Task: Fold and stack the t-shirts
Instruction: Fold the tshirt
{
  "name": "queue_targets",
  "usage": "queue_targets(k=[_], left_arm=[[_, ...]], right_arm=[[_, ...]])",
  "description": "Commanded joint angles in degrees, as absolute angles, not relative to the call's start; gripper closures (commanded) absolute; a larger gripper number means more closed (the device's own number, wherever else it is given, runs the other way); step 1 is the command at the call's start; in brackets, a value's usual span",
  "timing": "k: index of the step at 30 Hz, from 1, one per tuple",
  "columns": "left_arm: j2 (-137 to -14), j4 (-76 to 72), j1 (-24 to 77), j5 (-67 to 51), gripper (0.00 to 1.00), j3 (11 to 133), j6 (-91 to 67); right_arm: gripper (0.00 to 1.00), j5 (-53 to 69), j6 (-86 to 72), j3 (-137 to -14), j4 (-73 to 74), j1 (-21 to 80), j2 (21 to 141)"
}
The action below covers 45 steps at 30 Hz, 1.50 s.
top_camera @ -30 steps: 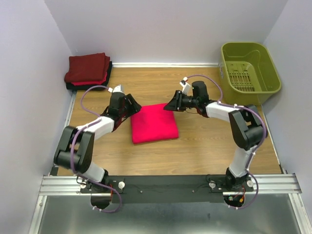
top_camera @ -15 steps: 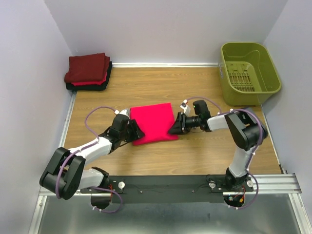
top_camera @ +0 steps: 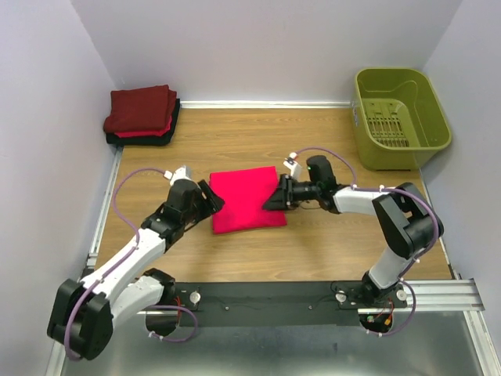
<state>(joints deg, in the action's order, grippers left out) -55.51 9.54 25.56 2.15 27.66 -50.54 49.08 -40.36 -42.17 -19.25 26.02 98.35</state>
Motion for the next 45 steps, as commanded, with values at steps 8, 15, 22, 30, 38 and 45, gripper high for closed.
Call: queue_targets(k=[8,15,22,30,38,45], left_arm=[[-41.1,20.2,24.5,22.7,0.06,38.7,-40.7],[-33.2,17.9,24.4,29.9,0.01,37.4,-35.6],[-27.2,15.7,24.3,32.6,0.01,34.9,-28.8],[-21.9,10.7,24.3,29.2,0.02,32.1,-25.1],[-24.2,10.7,24.3,28.7,0.02,32.3,-24.8],[-23.5,10.6,24.3,28.9,0.02,32.1,-24.9]], right_arm=[[0.34,44.6,-56.6,-49.2,-40.3,40.3,108.9],[0.31,40.9,-59.3,-48.5,-43.6,40.8,122.6],[0.30,43.8,-60.0,-48.8,-43.2,40.9,118.0],[0.29,45.9,-61.4,-59.1,-42.9,42.8,118.4],[0.29,43.4,-61.6,-61.0,-43.8,45.3,129.6],[0.29,43.4,-60.0,-61.5,-42.2,44.4,124.2]])
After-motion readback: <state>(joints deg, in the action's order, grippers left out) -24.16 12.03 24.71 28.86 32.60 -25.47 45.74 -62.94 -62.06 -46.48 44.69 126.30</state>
